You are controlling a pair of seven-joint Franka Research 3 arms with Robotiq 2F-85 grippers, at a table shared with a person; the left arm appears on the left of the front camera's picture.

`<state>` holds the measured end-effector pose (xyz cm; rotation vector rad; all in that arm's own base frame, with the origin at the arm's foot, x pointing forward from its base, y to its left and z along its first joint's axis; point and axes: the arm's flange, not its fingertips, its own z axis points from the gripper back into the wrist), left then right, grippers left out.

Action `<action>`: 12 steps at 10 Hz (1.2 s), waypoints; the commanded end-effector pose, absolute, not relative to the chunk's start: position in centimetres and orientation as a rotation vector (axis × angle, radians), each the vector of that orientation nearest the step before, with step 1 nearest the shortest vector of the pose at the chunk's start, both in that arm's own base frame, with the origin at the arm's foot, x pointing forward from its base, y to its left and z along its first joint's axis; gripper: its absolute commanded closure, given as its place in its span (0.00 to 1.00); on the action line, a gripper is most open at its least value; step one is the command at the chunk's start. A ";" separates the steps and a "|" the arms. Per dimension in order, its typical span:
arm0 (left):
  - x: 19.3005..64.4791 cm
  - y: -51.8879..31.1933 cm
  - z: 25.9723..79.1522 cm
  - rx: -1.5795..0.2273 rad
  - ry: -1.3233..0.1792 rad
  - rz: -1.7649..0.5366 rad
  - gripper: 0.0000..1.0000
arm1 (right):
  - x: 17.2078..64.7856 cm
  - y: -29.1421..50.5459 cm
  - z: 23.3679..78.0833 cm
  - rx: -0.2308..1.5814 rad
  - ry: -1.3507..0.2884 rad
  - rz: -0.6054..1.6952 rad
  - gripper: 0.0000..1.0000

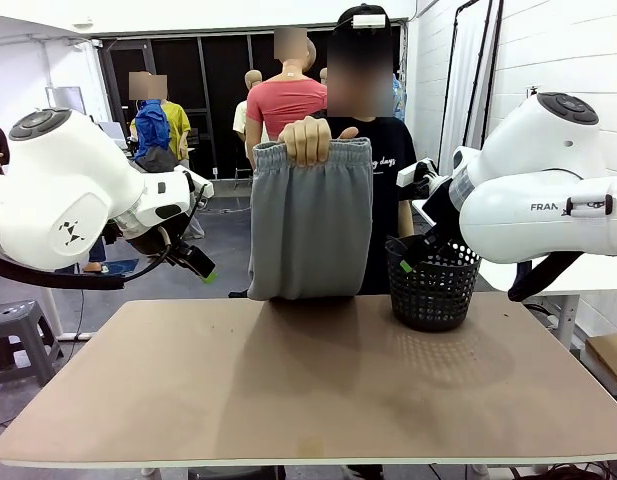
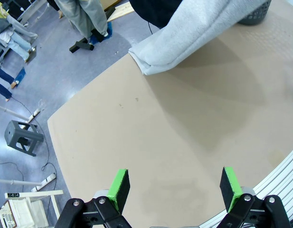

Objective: Fold the training pants.
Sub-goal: Grab both ends of the Training pants handed by a person.

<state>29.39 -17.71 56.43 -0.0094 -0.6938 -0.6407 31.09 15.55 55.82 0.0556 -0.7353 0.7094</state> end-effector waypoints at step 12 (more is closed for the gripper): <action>34.6 -14.9 56.7 0.138 -0.568 -1.310 0.00 | 35.9 13.4 56.1 -0.199 -0.626 1.348 0.00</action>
